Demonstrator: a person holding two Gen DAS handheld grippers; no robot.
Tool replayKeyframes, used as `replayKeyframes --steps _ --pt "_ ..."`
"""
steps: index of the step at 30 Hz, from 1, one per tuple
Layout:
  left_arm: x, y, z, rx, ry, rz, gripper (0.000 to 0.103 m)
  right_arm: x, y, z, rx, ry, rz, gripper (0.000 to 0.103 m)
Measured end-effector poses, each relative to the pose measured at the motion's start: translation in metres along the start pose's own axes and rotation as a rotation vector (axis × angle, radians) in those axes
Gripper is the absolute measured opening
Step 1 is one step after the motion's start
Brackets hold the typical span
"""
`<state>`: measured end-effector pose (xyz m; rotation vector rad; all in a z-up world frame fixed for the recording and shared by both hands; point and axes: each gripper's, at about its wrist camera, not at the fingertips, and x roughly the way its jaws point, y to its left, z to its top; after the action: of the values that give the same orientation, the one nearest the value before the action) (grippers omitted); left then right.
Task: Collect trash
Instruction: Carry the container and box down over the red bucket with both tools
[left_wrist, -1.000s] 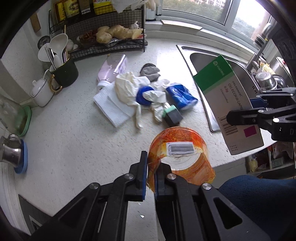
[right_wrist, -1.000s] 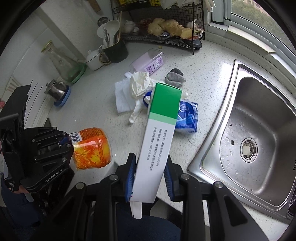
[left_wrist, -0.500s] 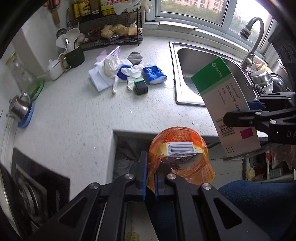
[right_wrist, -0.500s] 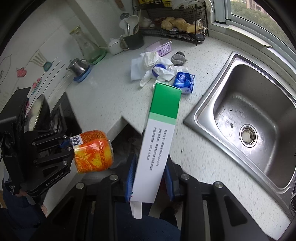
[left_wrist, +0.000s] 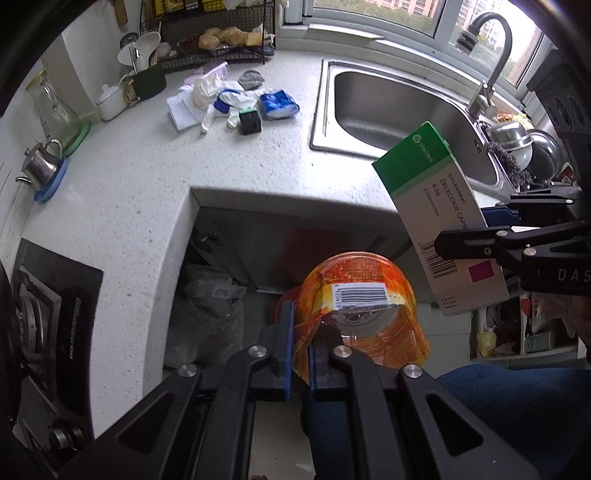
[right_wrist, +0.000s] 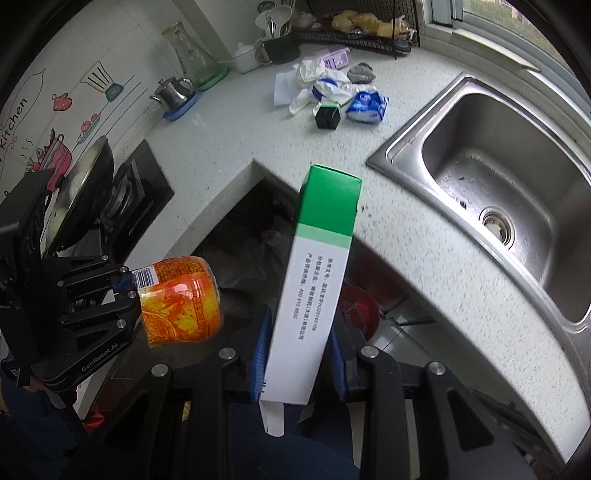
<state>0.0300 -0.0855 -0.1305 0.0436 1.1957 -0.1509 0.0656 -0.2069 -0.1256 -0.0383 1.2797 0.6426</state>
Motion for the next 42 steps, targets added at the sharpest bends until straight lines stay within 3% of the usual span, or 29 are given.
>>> replayKeyframes --steps 5,9,14,22,36,42 --pt "0.028 0.001 -0.018 0.000 0.065 0.012 0.005 0.016 0.002 -0.015 -0.014 0.026 0.014 0.027" --pt "0.056 0.008 -0.039 -0.030 0.104 -0.020 0.005 0.044 0.003 -0.030 -0.026 0.106 0.002 0.027" --pt "0.099 0.016 -0.067 -0.039 0.177 0.017 0.005 0.095 0.004 -0.049 -0.039 0.181 0.020 0.027" --pt "0.185 0.027 -0.106 -0.075 0.261 -0.013 0.005 0.197 -0.002 -0.075 -0.069 0.275 0.002 0.027" --pt "0.356 0.026 -0.129 -0.023 0.277 -0.069 0.005 0.359 -0.071 -0.101 0.010 0.337 -0.009 0.027" --pt "0.419 0.033 -0.138 -0.011 0.276 -0.068 0.005 0.404 -0.096 -0.113 -0.003 0.311 -0.024 0.027"
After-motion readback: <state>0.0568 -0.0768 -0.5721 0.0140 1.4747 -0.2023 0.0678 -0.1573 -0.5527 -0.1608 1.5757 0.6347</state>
